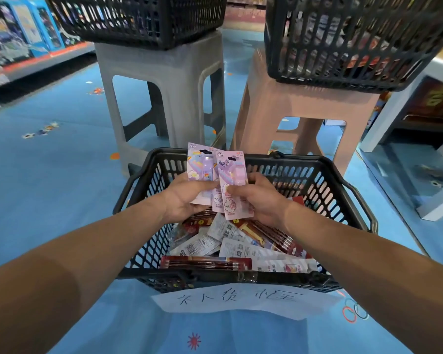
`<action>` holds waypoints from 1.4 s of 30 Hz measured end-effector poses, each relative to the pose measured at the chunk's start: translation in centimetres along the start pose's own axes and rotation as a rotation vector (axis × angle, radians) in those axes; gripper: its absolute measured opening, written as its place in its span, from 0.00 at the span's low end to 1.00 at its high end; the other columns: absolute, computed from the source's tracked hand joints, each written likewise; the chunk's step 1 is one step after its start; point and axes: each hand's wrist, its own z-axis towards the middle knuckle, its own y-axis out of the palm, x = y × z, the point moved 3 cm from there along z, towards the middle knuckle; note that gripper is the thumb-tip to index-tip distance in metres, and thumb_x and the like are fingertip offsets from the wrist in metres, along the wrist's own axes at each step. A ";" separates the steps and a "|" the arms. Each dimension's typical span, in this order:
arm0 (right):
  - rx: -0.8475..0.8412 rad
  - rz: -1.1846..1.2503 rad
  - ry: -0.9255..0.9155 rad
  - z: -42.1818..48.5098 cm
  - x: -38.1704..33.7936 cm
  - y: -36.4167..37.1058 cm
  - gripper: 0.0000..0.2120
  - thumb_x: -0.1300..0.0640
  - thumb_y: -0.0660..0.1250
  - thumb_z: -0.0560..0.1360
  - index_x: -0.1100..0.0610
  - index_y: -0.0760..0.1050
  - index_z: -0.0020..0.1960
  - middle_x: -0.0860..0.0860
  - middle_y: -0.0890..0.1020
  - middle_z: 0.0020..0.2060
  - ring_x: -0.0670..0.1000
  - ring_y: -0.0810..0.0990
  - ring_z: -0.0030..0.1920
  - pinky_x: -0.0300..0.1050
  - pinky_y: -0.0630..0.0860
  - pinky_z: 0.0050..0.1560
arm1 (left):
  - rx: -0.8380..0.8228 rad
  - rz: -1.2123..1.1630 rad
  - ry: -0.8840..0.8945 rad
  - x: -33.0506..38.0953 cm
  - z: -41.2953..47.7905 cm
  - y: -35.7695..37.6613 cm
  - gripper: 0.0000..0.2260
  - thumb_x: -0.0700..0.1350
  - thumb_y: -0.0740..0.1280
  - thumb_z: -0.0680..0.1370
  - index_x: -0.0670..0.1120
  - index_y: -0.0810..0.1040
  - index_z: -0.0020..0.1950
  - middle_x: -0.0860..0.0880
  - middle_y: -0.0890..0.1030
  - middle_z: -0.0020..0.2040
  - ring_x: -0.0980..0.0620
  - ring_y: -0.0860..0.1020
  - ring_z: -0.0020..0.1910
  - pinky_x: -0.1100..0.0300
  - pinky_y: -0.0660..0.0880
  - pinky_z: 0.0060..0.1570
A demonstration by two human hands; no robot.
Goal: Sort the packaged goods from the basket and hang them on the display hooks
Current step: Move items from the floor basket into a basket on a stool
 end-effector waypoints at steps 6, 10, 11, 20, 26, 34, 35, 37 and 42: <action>-0.054 0.000 -0.036 0.1 -0.6 -0.7 0.21 0.68 0.69 0.77 0.57 0.73 0.69 0.59 0.86 0.56 0.61 0.86 0.55 0.59 0.83 0.53 | -0.013 0.012 -0.099 0.1 0.4 -0.1 0.22 0.56 0.75 0.75 0.49 0.80 0.66 0.46 0.86 0.59 0.45 0.84 0.59 0.47 0.77 0.64; -0.099 0.004 -0.054 0.1 -0.6 0.1 0.18 0.66 0.68 0.79 0.58 0.74 0.68 0.58 0.86 0.57 0.59 0.86 0.55 0.54 0.83 0.49 | -0.188 0.008 -0.163 -0.1 -0.7 1.2 0.26 0.60 0.72 0.73 0.47 0.81 0.66 0.43 0.85 0.60 0.44 0.84 0.59 0.46 0.76 0.66; -0.117 -0.013 -0.058 0.0 -0.5 0.7 0.17 0.67 0.67 0.80 0.58 0.75 0.68 0.58 0.86 0.57 0.58 0.86 0.55 0.54 0.84 0.49 | -0.210 0.038 -0.181 -0.2 -0.9 1.6 0.28 0.60 0.72 0.71 0.48 0.80 0.67 0.44 0.85 0.61 0.43 0.83 0.59 0.43 0.76 0.65; -0.234 -0.167 -0.129 -0.6 0.1 1.5 0.10 0.67 0.68 0.79 0.53 0.79 0.54 0.51 0.87 0.47 0.51 0.86 0.50 0.47 0.83 0.54 | -0.191 0.081 -0.198 -1.7 -0.1 2.9 0.23 0.49 0.77 0.71 0.48 0.78 0.65 0.40 0.86 0.56 0.39 0.85 0.52 0.41 0.82 0.51; -0.314 -0.647 0.169 0.4 1.5 -3.0 0.24 0.59 0.78 0.73 0.49 0.75 0.65 0.53 0.83 0.58 0.53 0.82 0.58 0.54 0.79 0.61 | -0.166 0.311 -0.176 -2.9 1.9 1.3 0.11 0.47 0.75 0.77 0.51 0.79 0.58 0.46 0.86 0.50 0.46 0.84 0.46 0.51 0.79 0.42; -0.496 -1.402 0.561 -0.5 6.8 -7.3 0.11 0.56 0.73 0.78 0.61 0.79 0.57 0.55 0.83 0.40 0.50 0.83 0.32 0.42 0.81 0.35 | -0.174 0.427 -0.246 -5.3 3.0 -0.6 0.13 0.46 0.76 0.77 0.49 0.79 0.59 0.49 0.87 0.52 0.45 0.84 0.55 0.47 0.81 0.45; -0.485 -1.406 0.557 -0.3 7.0 -7.3 0.11 0.56 0.73 0.78 0.62 0.79 0.56 0.55 0.84 0.40 0.50 0.83 0.32 0.42 0.81 0.35 | -0.177 0.429 -0.248 -5.4 3.1 -0.5 0.13 0.46 0.76 0.77 0.50 0.79 0.59 0.49 0.87 0.52 0.46 0.84 0.55 0.47 0.82 0.45; -0.494 -1.450 0.567 -0.3 7.4 -7.2 0.10 0.58 0.72 0.79 0.63 0.79 0.55 0.55 0.84 0.39 0.50 0.84 0.31 0.43 0.83 0.36 | -0.194 0.444 -0.255 -5.6 3.1 -0.1 0.13 0.46 0.76 0.77 0.50 0.79 0.59 0.50 0.88 0.51 0.46 0.85 0.54 0.47 0.82 0.47; -0.513 -1.555 0.546 -0.5 8.3 -7.5 0.16 0.61 0.69 0.80 0.62 0.76 0.67 0.54 0.85 0.40 0.48 0.85 0.31 0.49 0.86 0.47 | -0.219 0.459 -0.270 -5.6 2.9 0.6 0.12 0.46 0.75 0.78 0.50 0.78 0.60 0.50 0.88 0.51 0.47 0.85 0.53 0.47 0.81 0.47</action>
